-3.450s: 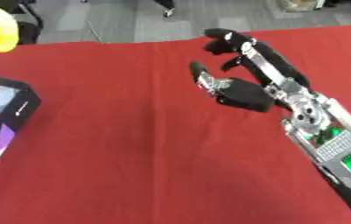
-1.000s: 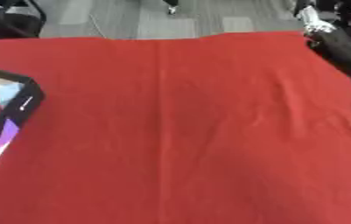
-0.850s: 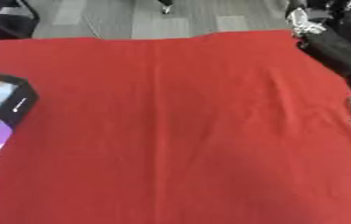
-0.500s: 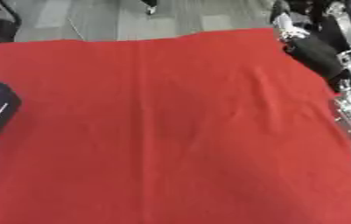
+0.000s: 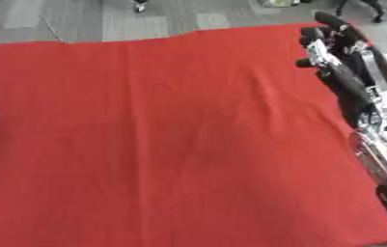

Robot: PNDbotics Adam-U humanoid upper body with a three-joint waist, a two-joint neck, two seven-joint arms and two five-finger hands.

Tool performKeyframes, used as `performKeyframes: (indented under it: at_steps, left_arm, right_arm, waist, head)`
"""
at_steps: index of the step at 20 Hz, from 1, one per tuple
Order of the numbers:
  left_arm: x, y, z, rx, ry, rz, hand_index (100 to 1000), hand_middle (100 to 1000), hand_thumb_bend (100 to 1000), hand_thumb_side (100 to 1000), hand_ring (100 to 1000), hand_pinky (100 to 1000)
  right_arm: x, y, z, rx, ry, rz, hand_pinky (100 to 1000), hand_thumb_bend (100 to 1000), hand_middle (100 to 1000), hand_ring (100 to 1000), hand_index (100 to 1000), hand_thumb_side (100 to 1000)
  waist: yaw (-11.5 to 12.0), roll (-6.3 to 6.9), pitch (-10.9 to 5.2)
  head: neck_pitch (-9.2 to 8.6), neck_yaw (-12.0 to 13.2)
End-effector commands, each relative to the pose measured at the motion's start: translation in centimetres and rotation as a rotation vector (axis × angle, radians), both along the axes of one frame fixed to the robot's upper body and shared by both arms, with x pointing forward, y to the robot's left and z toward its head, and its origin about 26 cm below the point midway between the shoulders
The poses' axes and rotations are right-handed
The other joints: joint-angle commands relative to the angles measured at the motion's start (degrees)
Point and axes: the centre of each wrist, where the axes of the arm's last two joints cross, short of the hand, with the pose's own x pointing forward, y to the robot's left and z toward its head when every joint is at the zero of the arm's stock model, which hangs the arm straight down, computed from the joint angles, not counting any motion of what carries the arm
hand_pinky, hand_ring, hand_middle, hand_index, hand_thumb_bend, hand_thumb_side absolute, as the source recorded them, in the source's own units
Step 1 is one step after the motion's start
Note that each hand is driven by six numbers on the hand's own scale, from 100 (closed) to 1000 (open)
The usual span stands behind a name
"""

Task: Pick up the objects with one hand, pass them to the other hand, and then place them into the box on the other side of the table.

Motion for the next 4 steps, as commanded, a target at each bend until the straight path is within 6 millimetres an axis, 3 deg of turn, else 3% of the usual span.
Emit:
performKeyframes:
  at_steps: [1, 4]
  left_arm:
    - [-0.27, -0.43, 0.64, -0.029, -0.039, -0.020, 878, 821, 100, 802, 750, 838]
    - [-0.46, -0.71, 0.74, -0.012, -0.083, 0.021, 858, 803, 100, 751, 735, 825]
  right_arm:
    - [-0.34, 0.00, 0.41, 0.031, -0.012, 0.002, 674, 104, 757, 851, 910, 498]
    - [-0.49, 0.16, -0.40, 0.048, 0.012, 0.015, 683, 100, 768, 863, 920, 572]
  waist:
    - [0.25, -0.39, -2.02]
    - [0.68, -0.44, -1.97]
  head:
    - [0.30, 0.38]
    - [0.43, 0.46]
